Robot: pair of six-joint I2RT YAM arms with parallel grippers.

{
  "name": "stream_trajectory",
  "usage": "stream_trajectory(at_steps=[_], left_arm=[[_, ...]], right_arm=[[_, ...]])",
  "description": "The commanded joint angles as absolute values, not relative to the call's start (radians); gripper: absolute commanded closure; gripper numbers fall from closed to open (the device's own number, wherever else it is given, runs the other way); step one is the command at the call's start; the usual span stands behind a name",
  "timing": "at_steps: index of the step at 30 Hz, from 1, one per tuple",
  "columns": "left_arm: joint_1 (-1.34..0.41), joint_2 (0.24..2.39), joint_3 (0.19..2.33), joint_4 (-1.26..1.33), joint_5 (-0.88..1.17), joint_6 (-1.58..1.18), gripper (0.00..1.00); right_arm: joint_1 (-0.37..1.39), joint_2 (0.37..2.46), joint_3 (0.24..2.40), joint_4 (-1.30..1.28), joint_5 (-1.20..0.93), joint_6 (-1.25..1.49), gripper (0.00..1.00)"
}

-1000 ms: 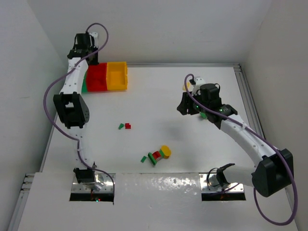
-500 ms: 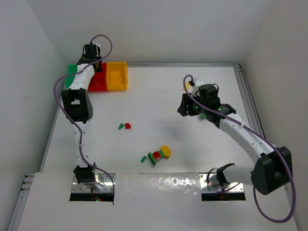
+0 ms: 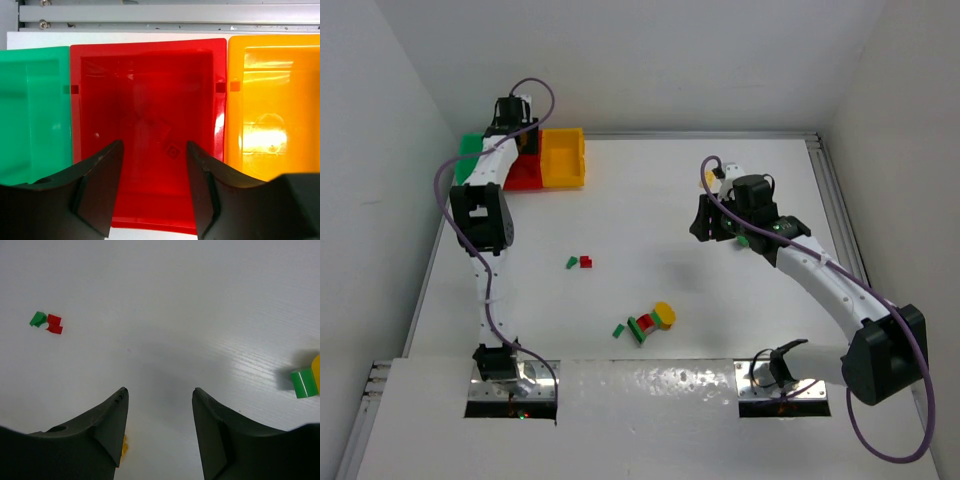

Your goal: Sort the legos into containers by color

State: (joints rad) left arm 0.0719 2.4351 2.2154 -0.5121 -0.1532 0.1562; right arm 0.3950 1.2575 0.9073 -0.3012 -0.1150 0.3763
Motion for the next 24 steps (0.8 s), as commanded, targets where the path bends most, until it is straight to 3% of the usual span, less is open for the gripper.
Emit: stream_trajectory(at_steps=[1,3,7,9,11,13,18,24], left_arm=[[0.083,2.39,2.215,-0.48,-0.14,0.156,0.49],[0.081,2.361,2.217,-0.479,-0.138,0.16,0.49],[0.083,2.254,2.214,-0.503,-0.132,0.135,0.61],[0.081,2.192,2.197,-0.549,-0.038,0.146,0.61],[0.071,2.069,2.105,-0.574,0.091,0.216,0.6],[0.046,1.982,1.938,-0.615,0.265,0.325,0.53],[-0.132,1.803,1.61,-0.777,0.219,0.612,0.51],[-0.253,1.712,1.382,-0.864,0.339,0.775,0.51]], right_arm=[[0.399,1.236,0.956,-0.296,-0.118,0.357,0.46],[0.399,1.236,0.956,-0.295,-0.123,0.356,0.46],[0.399,1.236,0.953,-0.298,-0.124,0.356,0.46],[0.397,1.233,0.953,-0.304,-0.127,0.356,0.46],[0.397,1.227,0.953,-0.313,-0.13,0.357,0.46],[0.399,1.22,0.934,-0.308,-0.133,0.359,0.46],[0.4,1.207,0.894,-0.278,-0.138,0.371,0.46],[0.402,1.209,0.87,-0.265,-0.163,0.368,0.46]])
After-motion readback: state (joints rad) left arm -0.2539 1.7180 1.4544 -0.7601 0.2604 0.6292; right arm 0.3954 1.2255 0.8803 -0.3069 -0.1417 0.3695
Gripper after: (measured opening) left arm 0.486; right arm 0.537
